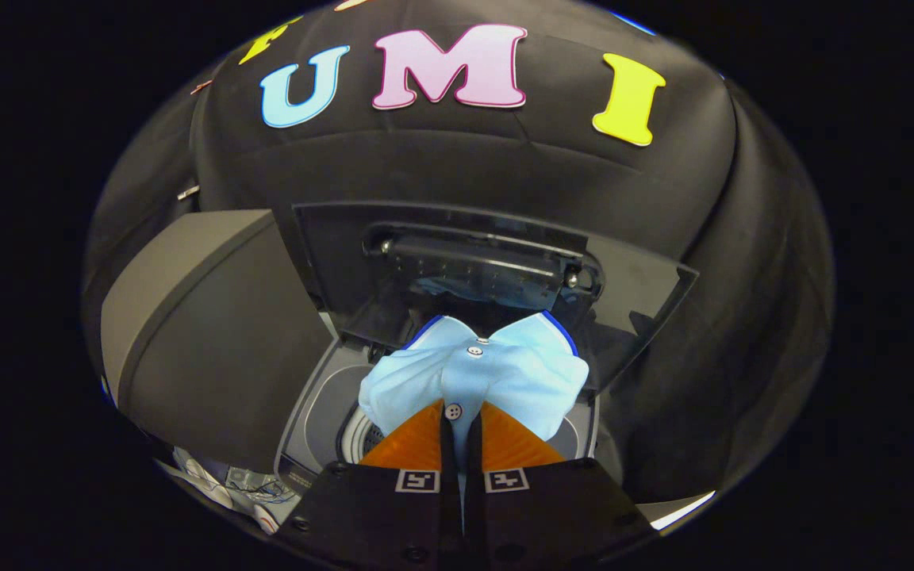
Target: Put the clothes into the washing machine and then close the washing machine lid.
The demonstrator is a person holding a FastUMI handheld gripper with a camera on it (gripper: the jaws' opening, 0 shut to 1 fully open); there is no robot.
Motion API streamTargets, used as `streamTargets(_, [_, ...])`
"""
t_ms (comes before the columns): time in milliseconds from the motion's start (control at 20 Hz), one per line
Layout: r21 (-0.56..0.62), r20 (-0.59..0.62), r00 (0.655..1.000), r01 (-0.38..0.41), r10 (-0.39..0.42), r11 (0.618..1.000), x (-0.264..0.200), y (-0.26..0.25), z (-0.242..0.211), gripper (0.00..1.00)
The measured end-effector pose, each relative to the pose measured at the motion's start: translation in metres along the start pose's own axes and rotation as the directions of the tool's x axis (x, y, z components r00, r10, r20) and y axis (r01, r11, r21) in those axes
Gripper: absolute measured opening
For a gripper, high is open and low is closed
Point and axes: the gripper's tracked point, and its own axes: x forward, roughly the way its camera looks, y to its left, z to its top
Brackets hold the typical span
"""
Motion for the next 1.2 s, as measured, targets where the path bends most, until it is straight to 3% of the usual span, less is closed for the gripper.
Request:
streamTargets(550, [-0.056,-0.146,0.989,0.022,-0.030,0.998,0.055,0.015,-0.056,0.06])
streamTargets(850, [-0.152,-0.179,0.982,0.033,-0.061,0.988,0.083,0.022,-0.087,0.06])
streamTargets(1200, [-0.183,-0.223,0.972,0.027,-0.068,0.983,0.095,0.027,-0.116,0.06])
